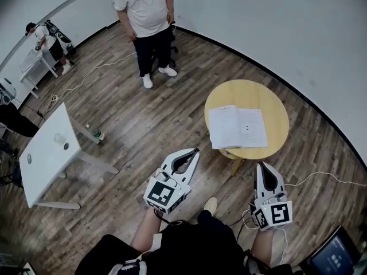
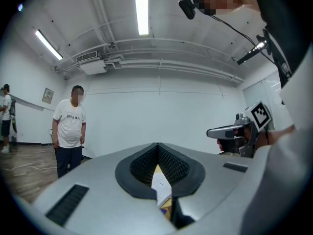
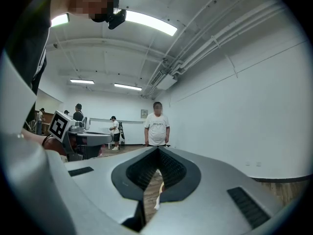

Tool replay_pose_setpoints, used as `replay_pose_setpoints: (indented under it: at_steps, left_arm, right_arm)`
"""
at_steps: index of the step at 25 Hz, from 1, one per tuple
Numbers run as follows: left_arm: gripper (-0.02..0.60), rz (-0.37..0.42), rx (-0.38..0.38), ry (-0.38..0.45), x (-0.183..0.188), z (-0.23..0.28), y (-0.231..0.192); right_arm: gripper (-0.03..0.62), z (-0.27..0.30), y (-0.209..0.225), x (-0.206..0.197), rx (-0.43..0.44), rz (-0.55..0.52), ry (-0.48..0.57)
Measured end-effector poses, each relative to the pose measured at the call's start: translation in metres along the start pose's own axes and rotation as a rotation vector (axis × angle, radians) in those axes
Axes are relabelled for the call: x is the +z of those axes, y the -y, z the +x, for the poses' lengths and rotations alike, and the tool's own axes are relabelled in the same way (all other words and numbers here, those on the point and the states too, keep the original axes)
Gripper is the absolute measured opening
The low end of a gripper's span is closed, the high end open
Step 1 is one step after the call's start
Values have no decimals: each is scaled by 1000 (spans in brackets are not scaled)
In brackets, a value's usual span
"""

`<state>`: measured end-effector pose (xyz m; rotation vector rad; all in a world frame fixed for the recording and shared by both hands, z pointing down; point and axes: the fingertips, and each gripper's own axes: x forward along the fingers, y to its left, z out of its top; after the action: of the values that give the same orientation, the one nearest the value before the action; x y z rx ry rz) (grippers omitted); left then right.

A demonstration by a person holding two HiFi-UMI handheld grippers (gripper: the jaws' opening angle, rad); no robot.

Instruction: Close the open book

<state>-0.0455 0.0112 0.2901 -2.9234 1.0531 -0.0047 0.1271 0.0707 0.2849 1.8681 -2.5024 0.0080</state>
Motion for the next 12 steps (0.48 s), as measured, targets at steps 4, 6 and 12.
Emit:
replay_pose_setpoints:
  at_steps: [4, 6, 12]
  left_arm:
    - [-2, 0, 47, -17, -4, 32, -9]
    - [-2, -3, 63, -26, -4, 43, -15]
    - [-2, 0, 93, -41, -3, 63, -35]
  right_arm:
    - [3, 32, 30, -4, 47, 11, -8]
    - [3, 47, 38, -3, 71, 16, -10]
    - [3, 75, 53, -1, 100, 23, -15]
